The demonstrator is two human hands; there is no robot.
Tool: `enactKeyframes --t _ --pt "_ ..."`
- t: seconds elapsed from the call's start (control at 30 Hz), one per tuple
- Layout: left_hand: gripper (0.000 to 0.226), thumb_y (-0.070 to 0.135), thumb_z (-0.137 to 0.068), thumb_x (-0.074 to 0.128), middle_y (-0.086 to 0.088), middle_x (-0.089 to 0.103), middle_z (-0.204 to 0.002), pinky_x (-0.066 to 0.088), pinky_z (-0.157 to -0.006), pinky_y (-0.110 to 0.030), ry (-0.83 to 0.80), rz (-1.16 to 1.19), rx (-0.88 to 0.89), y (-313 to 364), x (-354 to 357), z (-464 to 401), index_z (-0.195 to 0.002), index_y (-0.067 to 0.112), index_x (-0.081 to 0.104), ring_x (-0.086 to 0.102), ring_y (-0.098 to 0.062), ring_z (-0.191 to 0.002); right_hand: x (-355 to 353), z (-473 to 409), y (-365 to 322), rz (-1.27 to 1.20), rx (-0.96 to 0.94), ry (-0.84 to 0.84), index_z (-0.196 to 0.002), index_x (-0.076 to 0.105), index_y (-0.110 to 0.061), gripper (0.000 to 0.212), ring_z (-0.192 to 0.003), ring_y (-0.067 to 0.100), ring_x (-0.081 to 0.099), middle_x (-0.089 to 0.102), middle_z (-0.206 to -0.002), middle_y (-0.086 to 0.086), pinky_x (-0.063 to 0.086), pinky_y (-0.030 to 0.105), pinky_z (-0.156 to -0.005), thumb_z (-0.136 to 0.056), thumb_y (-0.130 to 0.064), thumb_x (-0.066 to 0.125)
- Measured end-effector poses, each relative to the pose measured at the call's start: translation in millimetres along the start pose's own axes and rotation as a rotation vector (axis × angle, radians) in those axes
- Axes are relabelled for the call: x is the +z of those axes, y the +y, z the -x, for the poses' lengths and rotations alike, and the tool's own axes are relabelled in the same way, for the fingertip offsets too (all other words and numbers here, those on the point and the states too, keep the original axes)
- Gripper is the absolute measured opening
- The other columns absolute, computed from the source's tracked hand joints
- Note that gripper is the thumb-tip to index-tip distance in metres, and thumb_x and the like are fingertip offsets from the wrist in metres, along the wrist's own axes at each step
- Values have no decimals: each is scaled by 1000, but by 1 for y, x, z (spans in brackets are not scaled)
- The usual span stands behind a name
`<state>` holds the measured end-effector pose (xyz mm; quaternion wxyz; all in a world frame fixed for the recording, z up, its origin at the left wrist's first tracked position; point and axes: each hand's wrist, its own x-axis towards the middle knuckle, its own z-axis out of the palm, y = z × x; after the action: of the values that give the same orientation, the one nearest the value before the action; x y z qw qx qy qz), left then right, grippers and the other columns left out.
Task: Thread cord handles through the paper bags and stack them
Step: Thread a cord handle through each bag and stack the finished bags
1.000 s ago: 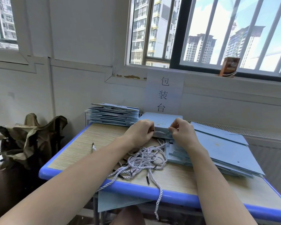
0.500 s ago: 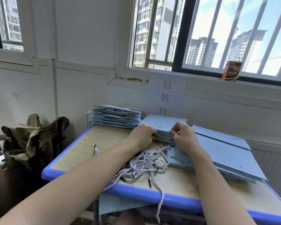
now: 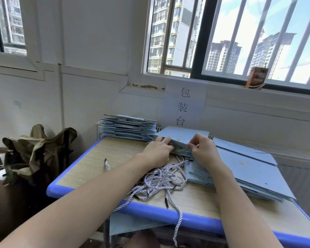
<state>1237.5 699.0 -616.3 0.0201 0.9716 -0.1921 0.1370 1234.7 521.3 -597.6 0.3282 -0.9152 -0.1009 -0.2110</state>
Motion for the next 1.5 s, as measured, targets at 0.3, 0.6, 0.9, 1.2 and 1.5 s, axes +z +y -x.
enactKeyframes --t 0.3,0.6,0.9,1.2,1.5 --pt "30 6 -95 51 -8 67 -111 48 -93 -38 211 304 -21 0 -3 3 -115 10 73 60 -26 -103 2 -1 2 10 -3 -18 -88 62 -11 8 -82 21 59 64 -84 2 40 30 -69 -95 -13 66" --pt "26 12 -88 55 -9 74 -97 50 -86 -35 210 291 76 3 -3 4 -101 13 78 60 -26 -95 1 0 2 17 -11 -20 -86 60 -14 10 -81 21 59 63 -83 2 42 30 -68 -94 -13 66" --pt "26 30 -96 51 -2 69 -109 43 -89 -35 201 117 95 4 -2 4 -106 17 71 54 -23 -107 1 0 1 12 -4 -22 -86 59 -15 10 -80 19 58 62 -83 1 40 29 -65 -95 -13 64" --pt "21 26 -96 55 0 73 -91 52 -77 -33 366 302 21 -1 -9 7 -99 18 74 63 -19 -84 1 -1 2 5 1 -23 -85 59 -15 11 -79 17 57 62 -82 0 40 29 -66 -95 -14 65" --pt "29 38 -95 59 -7 72 -104 49 -81 -35 48 288 114 3 -1 5 -106 13 69 62 -26 -97 2 -1 2 10 1 -16 -87 60 -15 10 -80 17 57 62 -83 0 39 28 -63 -95 -14 65"
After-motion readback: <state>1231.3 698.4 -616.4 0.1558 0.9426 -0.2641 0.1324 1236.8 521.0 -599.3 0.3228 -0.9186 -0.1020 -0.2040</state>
